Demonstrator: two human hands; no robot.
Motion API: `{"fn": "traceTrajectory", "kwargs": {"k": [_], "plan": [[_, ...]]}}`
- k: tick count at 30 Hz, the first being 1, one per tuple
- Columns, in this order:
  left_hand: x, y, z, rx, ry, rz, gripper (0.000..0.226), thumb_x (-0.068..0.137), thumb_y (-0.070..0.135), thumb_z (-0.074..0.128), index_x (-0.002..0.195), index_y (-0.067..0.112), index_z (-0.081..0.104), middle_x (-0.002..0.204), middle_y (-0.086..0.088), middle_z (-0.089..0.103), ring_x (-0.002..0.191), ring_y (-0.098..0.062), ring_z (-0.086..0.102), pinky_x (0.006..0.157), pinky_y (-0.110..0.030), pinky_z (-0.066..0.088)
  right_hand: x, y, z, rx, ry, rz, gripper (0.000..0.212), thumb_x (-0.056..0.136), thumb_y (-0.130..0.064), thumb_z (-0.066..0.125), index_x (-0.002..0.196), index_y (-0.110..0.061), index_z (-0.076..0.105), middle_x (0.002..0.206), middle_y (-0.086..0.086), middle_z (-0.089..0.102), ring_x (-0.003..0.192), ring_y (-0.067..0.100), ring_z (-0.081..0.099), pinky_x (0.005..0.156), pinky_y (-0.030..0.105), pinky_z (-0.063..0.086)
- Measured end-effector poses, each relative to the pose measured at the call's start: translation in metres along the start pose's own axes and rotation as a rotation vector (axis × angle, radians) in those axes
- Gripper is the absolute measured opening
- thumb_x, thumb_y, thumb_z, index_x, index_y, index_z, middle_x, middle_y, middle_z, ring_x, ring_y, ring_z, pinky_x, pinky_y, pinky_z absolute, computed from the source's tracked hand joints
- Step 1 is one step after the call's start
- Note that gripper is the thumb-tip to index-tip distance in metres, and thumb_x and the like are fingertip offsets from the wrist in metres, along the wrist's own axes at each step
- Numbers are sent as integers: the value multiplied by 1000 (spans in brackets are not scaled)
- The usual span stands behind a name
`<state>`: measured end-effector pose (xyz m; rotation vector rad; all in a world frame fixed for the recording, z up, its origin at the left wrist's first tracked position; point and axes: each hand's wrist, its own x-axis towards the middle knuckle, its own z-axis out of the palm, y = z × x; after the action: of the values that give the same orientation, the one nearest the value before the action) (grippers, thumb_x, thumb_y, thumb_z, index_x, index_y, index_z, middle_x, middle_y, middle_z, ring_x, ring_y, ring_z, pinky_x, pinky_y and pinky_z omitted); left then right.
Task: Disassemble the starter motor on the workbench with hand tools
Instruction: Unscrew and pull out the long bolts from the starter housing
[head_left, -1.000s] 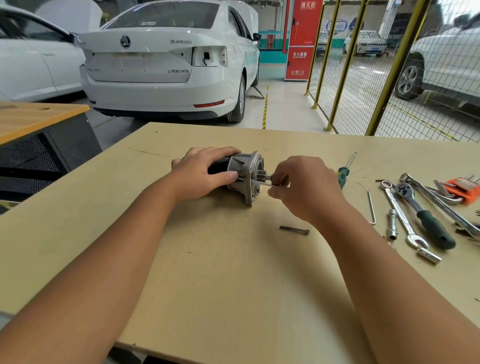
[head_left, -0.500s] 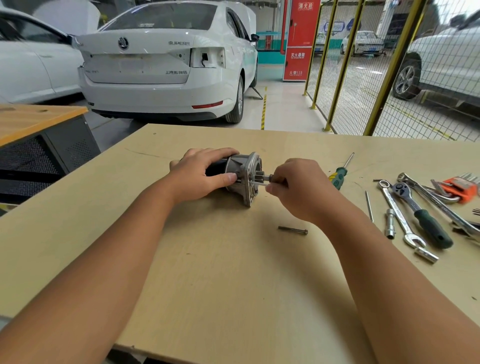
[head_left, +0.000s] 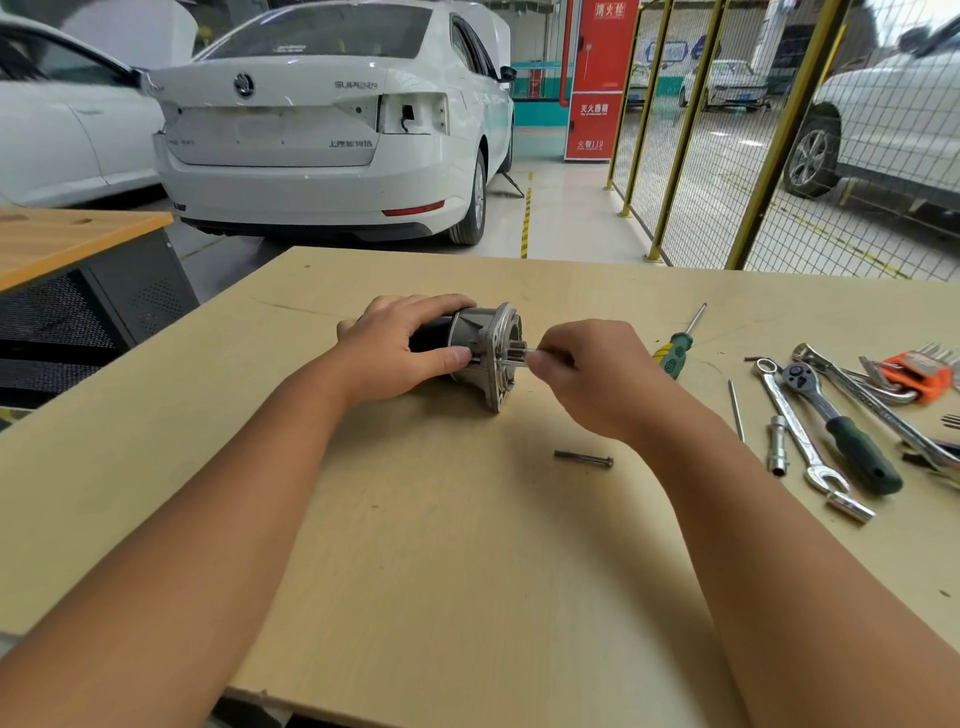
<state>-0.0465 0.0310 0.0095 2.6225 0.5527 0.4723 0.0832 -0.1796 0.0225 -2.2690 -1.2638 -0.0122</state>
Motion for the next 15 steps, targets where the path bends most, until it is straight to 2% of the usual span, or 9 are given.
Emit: {"fn": "traceTrajectory", "kwargs": {"k": [4, 7, 9, 12, 15], "plan": [[0, 0, 0, -5, 1, -1, 58, 79, 74, 52, 136, 69, 40, 137, 34, 52, 138, -10, 31, 105, -50, 26, 2, -1, -3, -84, -35, 17, 29, 103, -31, 53, 77, -19, 58, 75, -2, 53, 77, 21, 46, 58, 30, 31], [0, 0, 0, -6, 5, 1, 59, 79, 73, 53, 136, 68, 41, 135, 34, 53, 138, -12, 32, 106, -51, 27, 1, -2, 0, -136, -37, 30, 20, 100, -36, 58, 90, -21, 67, 88, 0, 58, 88, 25, 53, 76, 38, 46], [0, 0, 0, -4, 6, 1, 60, 79, 73, 53, 137, 67, 41, 136, 33, 53, 138, -12, 32, 106, -51, 27, 0, -4, 0, -169, -29, 47, 18, 97, -40, 62, 91, -24, 68, 92, -1, 59, 92, 26, 55, 85, 46, 50], [0, -1, 0, -6, 2, 0, 60, 78, 73, 54, 137, 67, 42, 136, 33, 53, 139, -12, 32, 106, -51, 26, -1, -4, -1, -177, -2, 53, 15, 94, -42, 67, 90, -28, 68, 93, -4, 60, 93, 24, 55, 86, 47, 51], [0, -1, 0, -4, 2, -1, 62, 77, 75, 54, 137, 68, 40, 137, 32, 52, 139, -12, 31, 108, -51, 26, -2, -3, -1, -148, 11, 43, 17, 89, -42, 73, 87, -28, 64, 90, -5, 61, 89, 22, 57, 78, 41, 52]]}}
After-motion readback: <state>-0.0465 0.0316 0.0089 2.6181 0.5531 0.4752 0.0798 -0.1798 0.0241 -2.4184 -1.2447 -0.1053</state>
